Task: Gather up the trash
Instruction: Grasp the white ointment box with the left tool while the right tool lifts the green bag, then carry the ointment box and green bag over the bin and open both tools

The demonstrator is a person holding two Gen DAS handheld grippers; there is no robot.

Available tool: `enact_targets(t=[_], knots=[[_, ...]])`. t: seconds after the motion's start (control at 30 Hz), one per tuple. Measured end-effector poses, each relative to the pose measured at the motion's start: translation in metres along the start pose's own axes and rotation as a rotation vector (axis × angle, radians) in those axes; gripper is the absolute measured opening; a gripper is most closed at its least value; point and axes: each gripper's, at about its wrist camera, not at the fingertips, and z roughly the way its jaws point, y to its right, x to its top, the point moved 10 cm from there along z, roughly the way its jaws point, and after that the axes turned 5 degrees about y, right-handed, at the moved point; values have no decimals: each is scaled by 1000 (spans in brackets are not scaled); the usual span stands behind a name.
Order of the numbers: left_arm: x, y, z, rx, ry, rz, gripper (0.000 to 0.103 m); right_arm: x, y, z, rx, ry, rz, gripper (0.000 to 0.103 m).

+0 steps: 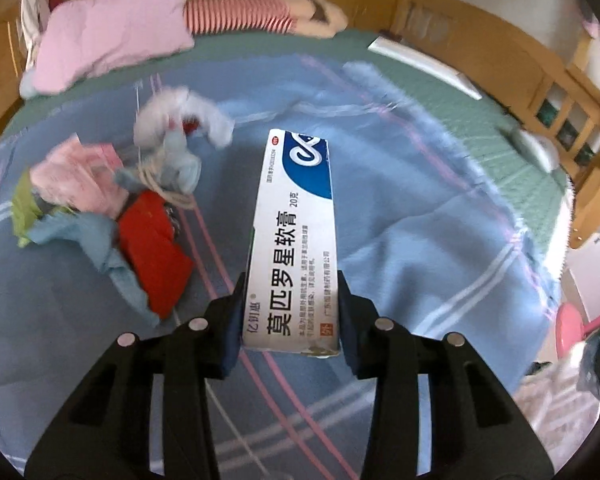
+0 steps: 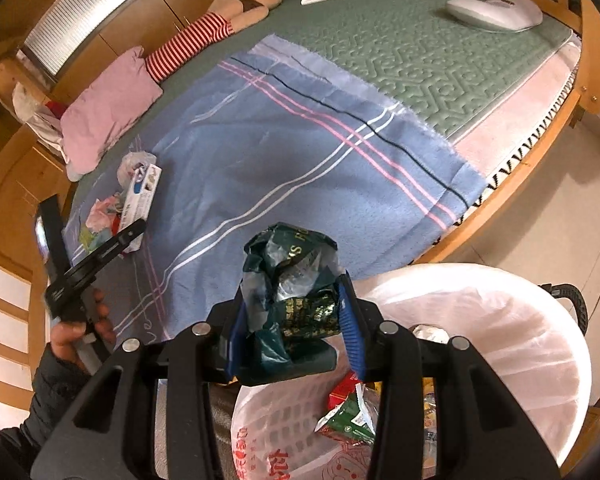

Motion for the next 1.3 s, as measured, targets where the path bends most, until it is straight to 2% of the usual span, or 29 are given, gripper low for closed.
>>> enact_targets(t=[0.17,0.37,0.47,0.53,0.67,0.83,1.0,1.3], knots=[[5,33,-61,-46,67,48,41,-3,-1,-34,12,61,0,42],[-9,90,-134,-115,122,121,41,-10,10,-86,4,160,19,42],[-16,119,-161,-140,145,125,41,-17,20,-118,-49,248,32,42],[-24,143,-175,-169,150,144,42,-24,24,-140,-114,314,22,42],[-49,193,-197,-225,143,228,42,-39,31,-168,-161,377,27,42],[-84,239,-210,-297,103,292,42,-59,48,-194,-193,405,56,42],[-117,268,-209,-316,59,350,42,-72,65,-218,-214,437,82,42],[-133,279,-199,-302,19,374,42,-83,82,-234,-222,460,104,42]])
